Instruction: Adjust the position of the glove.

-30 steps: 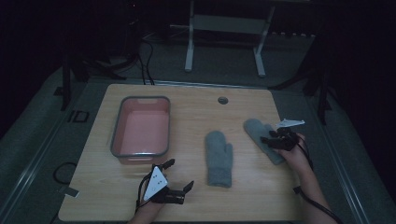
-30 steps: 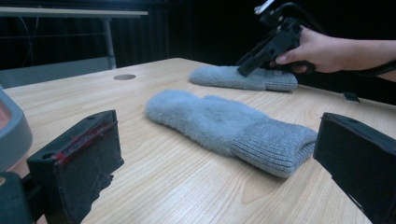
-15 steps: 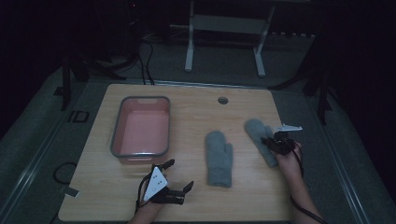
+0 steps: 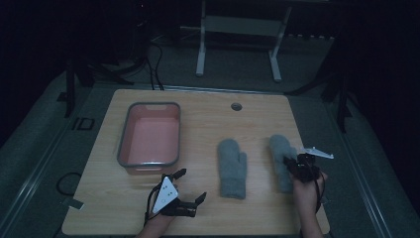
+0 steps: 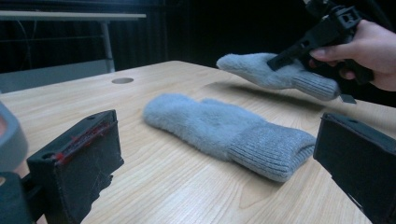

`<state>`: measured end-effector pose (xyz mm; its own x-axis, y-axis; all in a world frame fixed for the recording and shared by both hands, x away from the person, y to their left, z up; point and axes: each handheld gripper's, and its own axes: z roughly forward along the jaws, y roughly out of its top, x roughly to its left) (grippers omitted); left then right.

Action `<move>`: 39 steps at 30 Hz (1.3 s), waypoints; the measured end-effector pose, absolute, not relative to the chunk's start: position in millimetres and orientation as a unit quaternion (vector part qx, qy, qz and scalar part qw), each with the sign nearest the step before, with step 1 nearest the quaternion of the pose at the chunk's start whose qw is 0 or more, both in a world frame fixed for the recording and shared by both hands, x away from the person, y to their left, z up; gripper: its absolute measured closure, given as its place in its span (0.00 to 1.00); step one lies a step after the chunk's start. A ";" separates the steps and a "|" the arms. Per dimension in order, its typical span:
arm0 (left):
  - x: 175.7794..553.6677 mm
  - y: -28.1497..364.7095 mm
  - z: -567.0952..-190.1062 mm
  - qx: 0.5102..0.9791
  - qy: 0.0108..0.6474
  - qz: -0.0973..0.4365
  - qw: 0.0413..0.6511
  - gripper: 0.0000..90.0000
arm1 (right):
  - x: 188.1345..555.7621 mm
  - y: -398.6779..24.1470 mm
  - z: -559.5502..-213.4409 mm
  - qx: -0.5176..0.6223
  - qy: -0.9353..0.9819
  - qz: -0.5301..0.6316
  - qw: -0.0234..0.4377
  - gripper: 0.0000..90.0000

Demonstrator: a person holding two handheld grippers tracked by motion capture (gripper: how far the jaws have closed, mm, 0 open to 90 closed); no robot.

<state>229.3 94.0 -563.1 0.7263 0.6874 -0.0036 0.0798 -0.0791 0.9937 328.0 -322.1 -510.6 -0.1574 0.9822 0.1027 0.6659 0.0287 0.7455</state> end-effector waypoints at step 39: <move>228.4 94.7 -561.7 0.697 0.273 0.237 0.619 0.01 | 333.8 -315.3 -547.3 0.581 0.716 0.298 0.247 0.62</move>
<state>228.4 94.7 -561.7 0.7391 0.6735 -0.0079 0.0878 -0.0847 0.9925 333.8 -315.3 -547.3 -0.2038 0.9790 -0.0071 0.6852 0.1479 0.7132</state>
